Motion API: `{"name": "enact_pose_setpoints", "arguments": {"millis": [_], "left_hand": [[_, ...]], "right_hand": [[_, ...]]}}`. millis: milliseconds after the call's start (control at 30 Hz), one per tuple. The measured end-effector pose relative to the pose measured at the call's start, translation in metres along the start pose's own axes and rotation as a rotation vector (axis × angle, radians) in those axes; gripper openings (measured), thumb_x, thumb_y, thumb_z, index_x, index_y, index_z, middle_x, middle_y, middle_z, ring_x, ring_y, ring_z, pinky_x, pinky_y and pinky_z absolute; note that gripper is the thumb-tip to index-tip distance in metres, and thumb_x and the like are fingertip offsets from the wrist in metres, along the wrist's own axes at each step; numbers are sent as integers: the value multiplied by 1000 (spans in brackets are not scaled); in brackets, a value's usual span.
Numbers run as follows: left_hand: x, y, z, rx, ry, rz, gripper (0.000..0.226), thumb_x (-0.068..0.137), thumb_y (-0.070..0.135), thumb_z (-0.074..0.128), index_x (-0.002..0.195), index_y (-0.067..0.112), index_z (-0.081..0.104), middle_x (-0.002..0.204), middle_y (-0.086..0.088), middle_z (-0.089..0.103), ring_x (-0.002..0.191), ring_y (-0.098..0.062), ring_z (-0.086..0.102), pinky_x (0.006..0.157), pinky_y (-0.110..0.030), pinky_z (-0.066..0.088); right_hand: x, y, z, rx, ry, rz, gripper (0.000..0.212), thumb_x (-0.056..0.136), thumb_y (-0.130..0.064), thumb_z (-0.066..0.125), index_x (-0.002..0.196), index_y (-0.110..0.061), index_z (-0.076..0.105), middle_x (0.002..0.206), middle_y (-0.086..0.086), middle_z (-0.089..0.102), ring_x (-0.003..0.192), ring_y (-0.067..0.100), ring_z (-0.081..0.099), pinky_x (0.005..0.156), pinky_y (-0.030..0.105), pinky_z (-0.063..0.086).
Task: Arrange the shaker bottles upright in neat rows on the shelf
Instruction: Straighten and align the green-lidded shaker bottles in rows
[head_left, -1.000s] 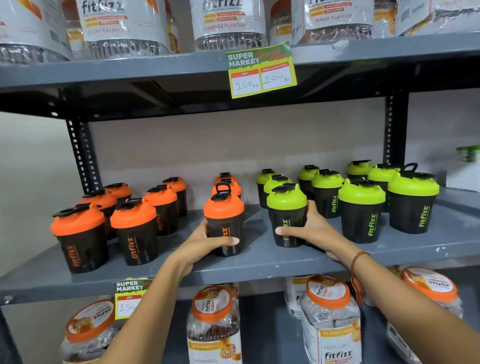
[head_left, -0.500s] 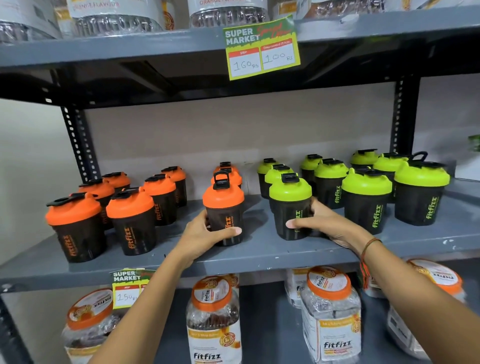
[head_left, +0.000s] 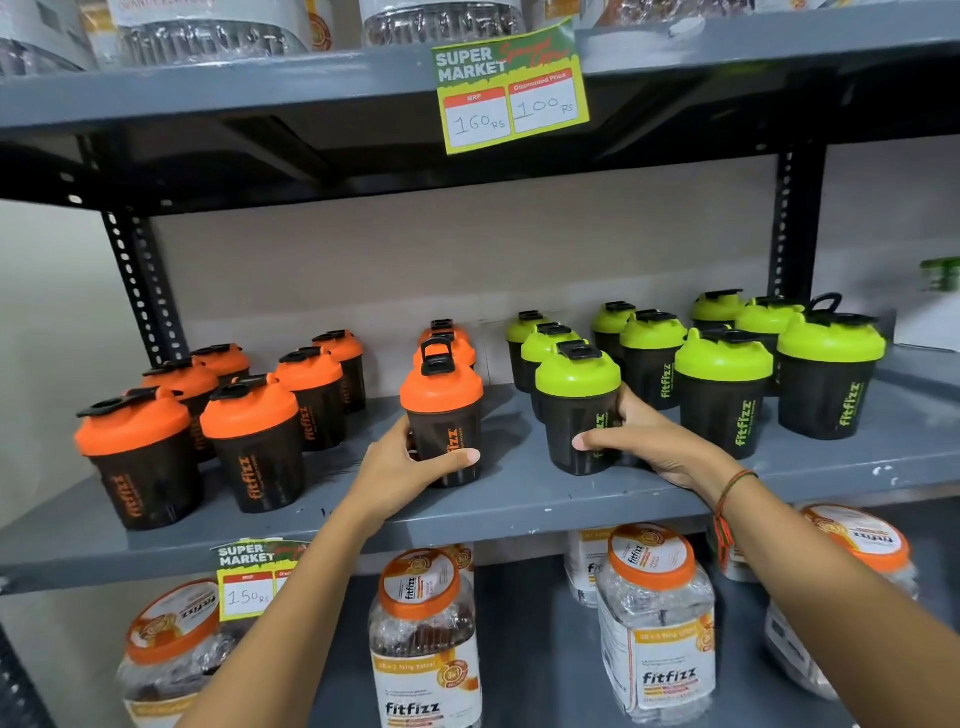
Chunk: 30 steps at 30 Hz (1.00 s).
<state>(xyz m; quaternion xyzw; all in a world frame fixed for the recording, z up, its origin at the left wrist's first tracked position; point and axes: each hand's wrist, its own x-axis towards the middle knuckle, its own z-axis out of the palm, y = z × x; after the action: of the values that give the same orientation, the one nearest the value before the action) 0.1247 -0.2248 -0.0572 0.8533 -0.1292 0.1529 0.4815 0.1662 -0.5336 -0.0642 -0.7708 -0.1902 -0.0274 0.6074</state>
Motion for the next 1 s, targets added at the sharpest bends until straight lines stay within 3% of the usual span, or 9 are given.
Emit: {"name": "enact_pose_setpoints", "arguments": {"millis": [267,367,433,500,633,700,767,867,1000], "left_hand": [[-1,3,0,-10,-13,4,66,58,60,80,113,43,46,106,22,56,90,10,51,71,-13,38],[-2,1,-2,-25,-15,-2,91,53,62,82,129,38,39,125,11,55,99,1,52,84,-23,42],[-5,1,-3,-62,36,11,114,50,63,83,143,36,23,141,7,45,118,-9,49,99,-33,40],[-10,2,-4,-79,186,85,120,51,67,82,147,40,15,149,9,34,129,-9,40,104,-37,36],[-23,13,-1,-109,712,423,61,67,63,73,118,45,47,112,10,52,99,-5,53,82,-13,40],[-29,36,15,-143,786,544,41,74,54,72,106,37,51,99,10,52,90,-10,54,77,-16,42],[-37,67,43,-157,704,637,30,77,44,73,98,33,54,93,17,54,86,-10,56,75,-22,44],[-53,110,97,-97,374,755,23,81,39,70,100,33,59,94,19,56,86,-7,58,74,-23,46],[-60,132,160,91,-37,560,71,74,57,64,137,39,37,128,15,56,110,-1,54,90,-25,46]], "right_hand": [[-4,-5,2,-2,-7,-3,112,53,-29,90,148,-34,31,119,-14,71,108,2,68,85,20,55],[-10,-10,1,9,-14,-8,112,54,-30,93,144,-42,27,135,-7,61,121,8,62,104,34,50],[-20,-16,-2,69,22,-20,109,57,-32,92,145,-41,28,140,-8,55,126,10,58,106,40,49],[-36,-22,-3,29,75,-29,105,60,-40,89,146,-41,30,142,-11,51,129,9,54,104,39,49],[-79,-28,-6,-345,278,-187,64,74,-42,84,130,-44,52,132,-19,53,122,-5,52,95,25,52],[-99,-37,-14,-531,423,-330,41,79,-37,81,116,-43,63,119,-23,59,113,-7,55,84,15,52],[-115,-49,-28,-628,581,-445,23,82,-30,80,103,-31,71,103,-17,65,100,-4,60,79,12,49],[-130,-63,-60,-632,855,-564,9,85,-27,74,90,-20,73,89,-8,68,86,2,63,78,19,49],[-138,-55,-112,-521,1031,-522,20,86,-26,73,103,-31,64,100,-5,64,88,13,63,71,25,52]]}}
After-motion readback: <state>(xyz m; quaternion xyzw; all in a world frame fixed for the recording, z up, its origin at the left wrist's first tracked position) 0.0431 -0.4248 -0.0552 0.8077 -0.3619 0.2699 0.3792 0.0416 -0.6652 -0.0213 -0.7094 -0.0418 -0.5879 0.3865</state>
